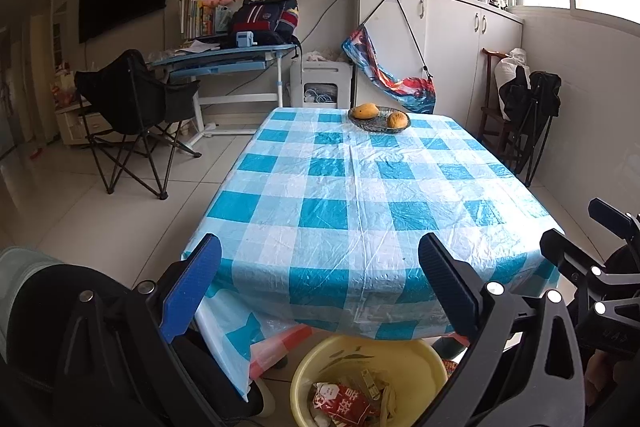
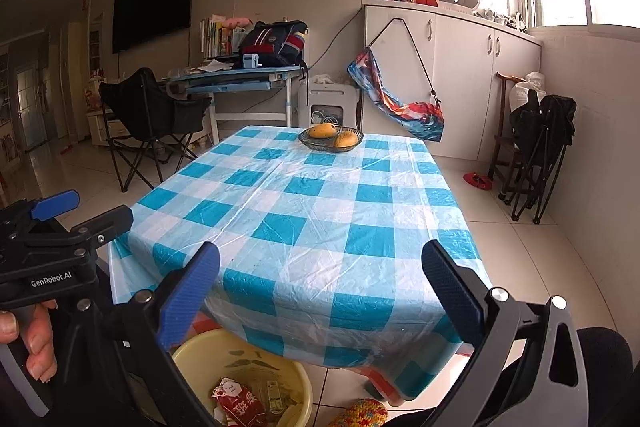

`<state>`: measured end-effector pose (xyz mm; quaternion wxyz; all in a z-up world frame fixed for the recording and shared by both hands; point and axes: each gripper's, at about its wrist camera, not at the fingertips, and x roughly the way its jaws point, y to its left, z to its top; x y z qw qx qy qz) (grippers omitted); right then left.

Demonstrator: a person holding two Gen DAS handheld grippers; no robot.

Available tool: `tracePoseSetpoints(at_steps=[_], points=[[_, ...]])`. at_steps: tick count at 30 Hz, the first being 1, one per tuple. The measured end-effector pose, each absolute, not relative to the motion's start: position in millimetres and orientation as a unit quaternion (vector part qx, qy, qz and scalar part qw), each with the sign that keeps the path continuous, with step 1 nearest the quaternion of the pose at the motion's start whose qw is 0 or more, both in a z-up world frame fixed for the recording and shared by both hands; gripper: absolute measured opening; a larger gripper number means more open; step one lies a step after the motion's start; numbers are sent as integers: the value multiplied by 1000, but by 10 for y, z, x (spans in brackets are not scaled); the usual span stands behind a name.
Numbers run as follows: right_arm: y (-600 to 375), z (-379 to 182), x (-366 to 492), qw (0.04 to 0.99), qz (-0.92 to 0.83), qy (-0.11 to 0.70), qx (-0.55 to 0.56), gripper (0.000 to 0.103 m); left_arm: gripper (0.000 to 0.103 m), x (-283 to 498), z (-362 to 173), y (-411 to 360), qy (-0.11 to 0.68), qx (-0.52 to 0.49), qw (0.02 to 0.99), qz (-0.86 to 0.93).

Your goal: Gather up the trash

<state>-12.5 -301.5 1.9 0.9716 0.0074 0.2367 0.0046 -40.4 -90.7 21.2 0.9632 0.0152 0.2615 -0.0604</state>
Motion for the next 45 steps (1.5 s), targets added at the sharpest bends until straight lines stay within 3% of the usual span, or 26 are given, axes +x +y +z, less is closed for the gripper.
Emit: tracePoseSetpoints(at_steps=[45], points=[[-3121,-102,-3,961,-15,275,23,97,96,-327,215,-1254,258,53,962,-69]])
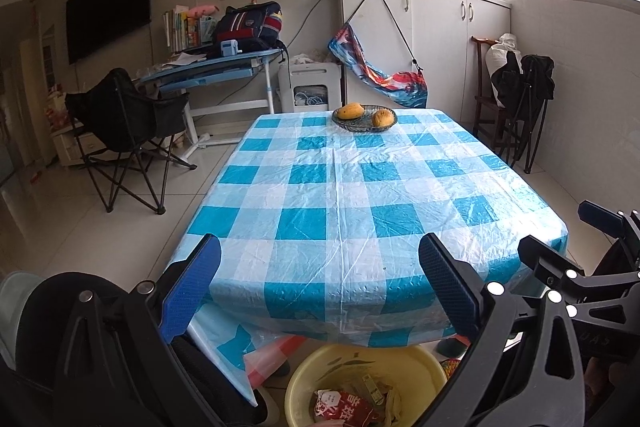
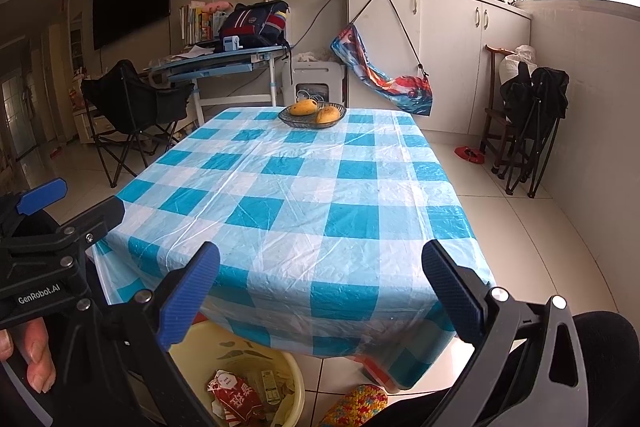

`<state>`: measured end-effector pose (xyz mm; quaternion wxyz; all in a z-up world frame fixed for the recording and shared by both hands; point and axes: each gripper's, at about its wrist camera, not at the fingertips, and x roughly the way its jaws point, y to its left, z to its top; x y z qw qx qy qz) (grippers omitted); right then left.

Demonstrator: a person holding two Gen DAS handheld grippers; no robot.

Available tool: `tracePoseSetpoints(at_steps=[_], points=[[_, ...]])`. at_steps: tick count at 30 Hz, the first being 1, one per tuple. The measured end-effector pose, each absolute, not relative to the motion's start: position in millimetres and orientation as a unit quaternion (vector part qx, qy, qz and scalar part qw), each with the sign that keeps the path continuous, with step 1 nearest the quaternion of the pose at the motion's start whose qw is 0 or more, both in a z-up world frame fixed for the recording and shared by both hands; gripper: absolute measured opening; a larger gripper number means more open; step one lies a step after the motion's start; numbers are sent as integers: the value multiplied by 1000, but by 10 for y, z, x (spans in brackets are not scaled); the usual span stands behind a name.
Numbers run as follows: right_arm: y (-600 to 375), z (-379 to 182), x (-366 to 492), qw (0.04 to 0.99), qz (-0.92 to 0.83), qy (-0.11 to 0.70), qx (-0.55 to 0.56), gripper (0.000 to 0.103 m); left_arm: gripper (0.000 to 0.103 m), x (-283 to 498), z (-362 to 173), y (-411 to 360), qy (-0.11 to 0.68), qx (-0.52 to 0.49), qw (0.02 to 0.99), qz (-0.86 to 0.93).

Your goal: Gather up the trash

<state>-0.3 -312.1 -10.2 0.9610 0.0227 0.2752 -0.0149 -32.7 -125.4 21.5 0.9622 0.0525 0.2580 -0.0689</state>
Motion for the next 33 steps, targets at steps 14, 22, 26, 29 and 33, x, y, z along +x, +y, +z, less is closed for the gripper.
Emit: tracePoseSetpoints(at_steps=[14,22,26,29,33], points=[[-3111,-106,1,960,-18,278,25,97,96,-315,189,-1163,262,52,961,-66],[-3098,-107,1,960,-18,278,24,97,96,-322,174,-1151,261,52,962,-68],[-3095,-107,-1,960,-18,278,24,97,96,-343,159,-1143,258,59,962,-72],[-3092,-109,1,960,-18,279,23,97,96,-360,162,-1160,256,63,962,-74],[-3075,-155,12,959,-18,281,20,97,96,-373,176,-1152,253,62,963,-76]])
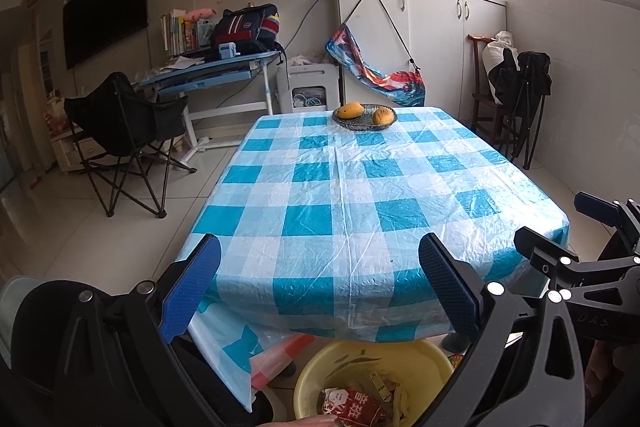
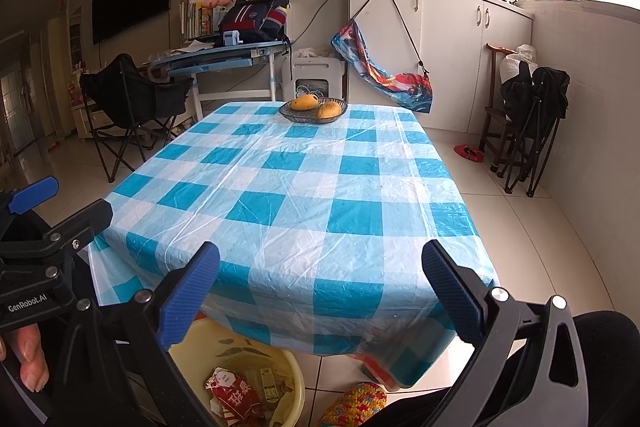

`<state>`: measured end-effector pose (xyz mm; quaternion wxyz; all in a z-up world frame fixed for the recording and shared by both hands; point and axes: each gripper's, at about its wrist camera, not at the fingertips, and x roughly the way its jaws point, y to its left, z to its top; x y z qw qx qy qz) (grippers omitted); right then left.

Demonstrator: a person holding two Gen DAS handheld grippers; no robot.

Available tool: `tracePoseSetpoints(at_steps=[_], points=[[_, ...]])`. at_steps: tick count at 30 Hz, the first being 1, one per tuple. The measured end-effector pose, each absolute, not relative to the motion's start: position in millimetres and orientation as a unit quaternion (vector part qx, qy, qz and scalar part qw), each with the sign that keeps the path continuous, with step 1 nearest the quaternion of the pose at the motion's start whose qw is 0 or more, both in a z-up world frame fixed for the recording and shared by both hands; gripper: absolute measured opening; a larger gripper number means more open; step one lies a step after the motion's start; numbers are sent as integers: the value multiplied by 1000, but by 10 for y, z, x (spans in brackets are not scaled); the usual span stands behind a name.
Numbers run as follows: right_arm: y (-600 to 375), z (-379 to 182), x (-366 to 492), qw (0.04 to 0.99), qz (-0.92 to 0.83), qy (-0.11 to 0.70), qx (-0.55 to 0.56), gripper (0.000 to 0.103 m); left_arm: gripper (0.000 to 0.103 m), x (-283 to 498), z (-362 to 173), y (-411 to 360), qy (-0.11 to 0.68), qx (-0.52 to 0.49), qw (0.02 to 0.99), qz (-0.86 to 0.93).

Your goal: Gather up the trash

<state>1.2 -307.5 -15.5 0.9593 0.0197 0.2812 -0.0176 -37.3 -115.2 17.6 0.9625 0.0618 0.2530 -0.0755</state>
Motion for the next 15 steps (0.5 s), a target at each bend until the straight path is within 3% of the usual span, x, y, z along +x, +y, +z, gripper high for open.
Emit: tracePoseSetpoints(at_steps=[15], points=[[-3056,-186,23,958,-16,286,12,97,96,-380,199,-1156,257,60,962,-76]])
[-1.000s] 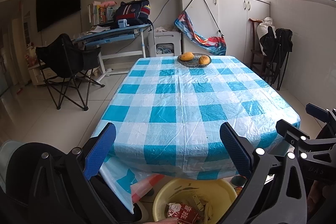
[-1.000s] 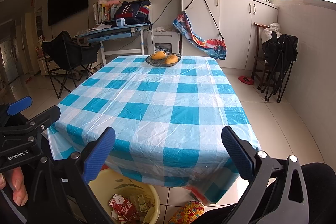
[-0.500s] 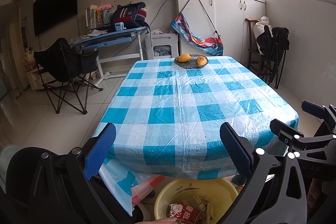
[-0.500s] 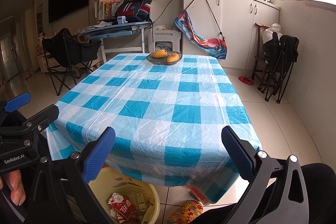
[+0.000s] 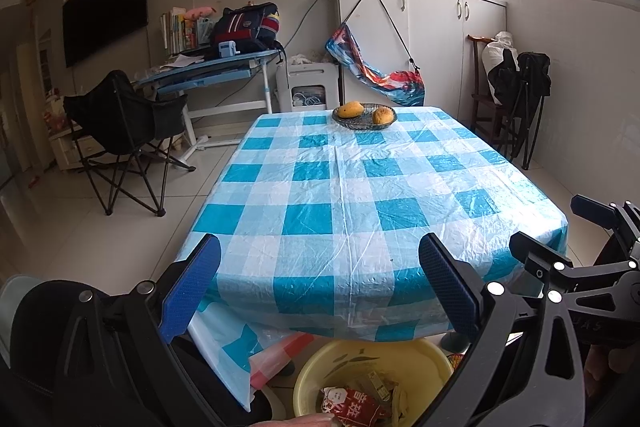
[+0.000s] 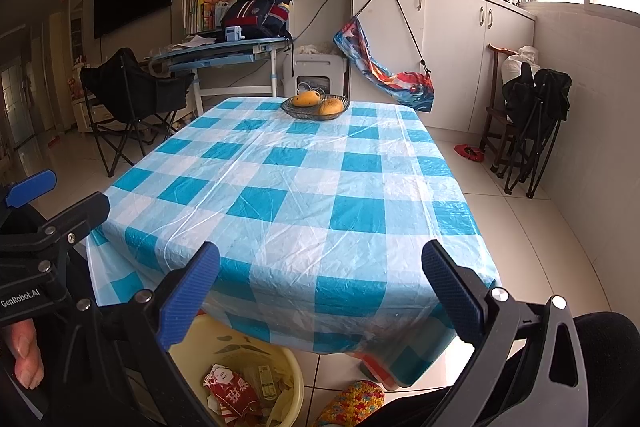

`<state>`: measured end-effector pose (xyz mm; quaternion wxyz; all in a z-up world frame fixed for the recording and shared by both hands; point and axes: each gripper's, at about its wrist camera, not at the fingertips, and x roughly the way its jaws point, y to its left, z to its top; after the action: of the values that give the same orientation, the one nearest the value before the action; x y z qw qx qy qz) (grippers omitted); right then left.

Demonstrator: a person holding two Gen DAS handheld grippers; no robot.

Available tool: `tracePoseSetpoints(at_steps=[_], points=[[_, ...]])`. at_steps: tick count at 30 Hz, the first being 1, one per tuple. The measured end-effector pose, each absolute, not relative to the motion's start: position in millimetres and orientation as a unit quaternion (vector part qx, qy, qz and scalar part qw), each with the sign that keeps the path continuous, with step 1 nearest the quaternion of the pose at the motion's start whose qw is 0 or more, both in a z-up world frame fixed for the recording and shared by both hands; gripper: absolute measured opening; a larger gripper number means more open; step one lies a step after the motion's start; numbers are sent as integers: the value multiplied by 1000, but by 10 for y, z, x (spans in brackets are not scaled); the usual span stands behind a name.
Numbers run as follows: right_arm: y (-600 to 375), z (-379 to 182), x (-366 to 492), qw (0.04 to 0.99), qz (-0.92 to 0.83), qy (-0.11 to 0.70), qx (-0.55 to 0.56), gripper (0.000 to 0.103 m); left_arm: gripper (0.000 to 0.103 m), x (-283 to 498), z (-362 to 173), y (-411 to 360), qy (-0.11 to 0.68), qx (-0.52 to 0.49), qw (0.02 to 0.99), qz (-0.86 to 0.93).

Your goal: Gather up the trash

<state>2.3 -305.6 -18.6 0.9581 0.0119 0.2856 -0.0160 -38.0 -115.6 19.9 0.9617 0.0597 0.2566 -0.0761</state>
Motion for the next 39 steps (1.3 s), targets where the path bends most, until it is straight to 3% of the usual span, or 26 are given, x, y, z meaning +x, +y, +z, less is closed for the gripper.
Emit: tracePoseSetpoints(at_steps=[39], points=[[-3041,-247,47,956,-12,292,4,97,96,-402,182,-1210,261,66,960,-82]])
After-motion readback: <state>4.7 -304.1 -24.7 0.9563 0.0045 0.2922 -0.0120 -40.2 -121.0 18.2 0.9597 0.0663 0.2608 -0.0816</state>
